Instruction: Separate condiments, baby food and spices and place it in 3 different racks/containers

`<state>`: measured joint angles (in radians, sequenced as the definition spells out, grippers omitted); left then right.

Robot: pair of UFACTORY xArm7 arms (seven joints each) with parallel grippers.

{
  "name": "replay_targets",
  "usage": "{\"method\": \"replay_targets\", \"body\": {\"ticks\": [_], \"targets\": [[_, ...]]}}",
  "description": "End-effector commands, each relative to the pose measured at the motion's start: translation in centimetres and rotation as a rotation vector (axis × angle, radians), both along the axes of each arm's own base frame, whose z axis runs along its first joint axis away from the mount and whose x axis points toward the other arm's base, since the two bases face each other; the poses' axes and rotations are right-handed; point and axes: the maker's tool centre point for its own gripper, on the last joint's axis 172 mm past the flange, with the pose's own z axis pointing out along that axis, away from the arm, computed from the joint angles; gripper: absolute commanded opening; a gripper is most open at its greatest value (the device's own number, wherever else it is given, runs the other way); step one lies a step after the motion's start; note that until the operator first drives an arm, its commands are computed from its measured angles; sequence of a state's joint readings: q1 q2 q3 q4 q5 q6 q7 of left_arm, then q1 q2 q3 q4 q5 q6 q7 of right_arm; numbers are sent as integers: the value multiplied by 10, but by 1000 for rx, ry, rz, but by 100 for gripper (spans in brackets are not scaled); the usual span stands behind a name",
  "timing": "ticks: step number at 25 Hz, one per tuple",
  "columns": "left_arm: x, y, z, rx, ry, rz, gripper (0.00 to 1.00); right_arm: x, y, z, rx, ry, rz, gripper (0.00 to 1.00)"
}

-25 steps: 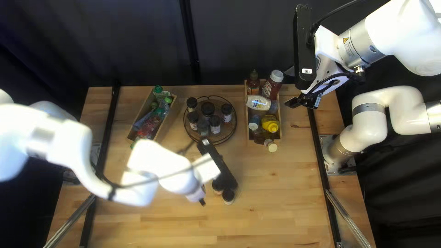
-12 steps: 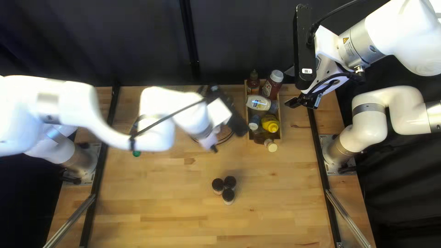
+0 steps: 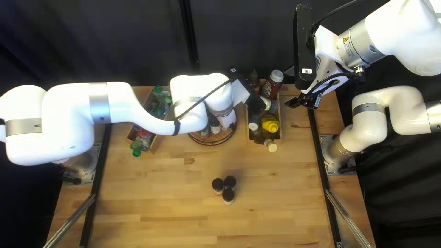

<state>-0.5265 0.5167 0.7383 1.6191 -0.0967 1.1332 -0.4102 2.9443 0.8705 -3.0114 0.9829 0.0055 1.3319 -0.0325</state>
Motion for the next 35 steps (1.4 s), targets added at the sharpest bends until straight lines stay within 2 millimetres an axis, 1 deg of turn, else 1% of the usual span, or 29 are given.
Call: {"method": "replay_targets", "body": {"ticks": [1,4,10,17,21,27,31,35], "targets": [[-2,4,-10,23,14,-23,0,0,0,0,0,0,0,100],[-3,3,-14,45,17,-52,0,0,0,0,0,0,0,100],[-1,4,-16,75,24,-90,0,0,0,0,0,0,0,100],[1,15,-34,69,33,-89,0,0,0,0,0,0,0,100],[0,16,-38,63,37,-86,0,0,0,0,0,0,0,100],[-1,23,-55,45,36,-79,0,0,0,0,0,0,0,100],[1,22,-61,33,34,-78,0,0,0,0,0,0,0,100],[4,17,-67,7,25,-84,0,0,0,0,0,0,0,100]]}}
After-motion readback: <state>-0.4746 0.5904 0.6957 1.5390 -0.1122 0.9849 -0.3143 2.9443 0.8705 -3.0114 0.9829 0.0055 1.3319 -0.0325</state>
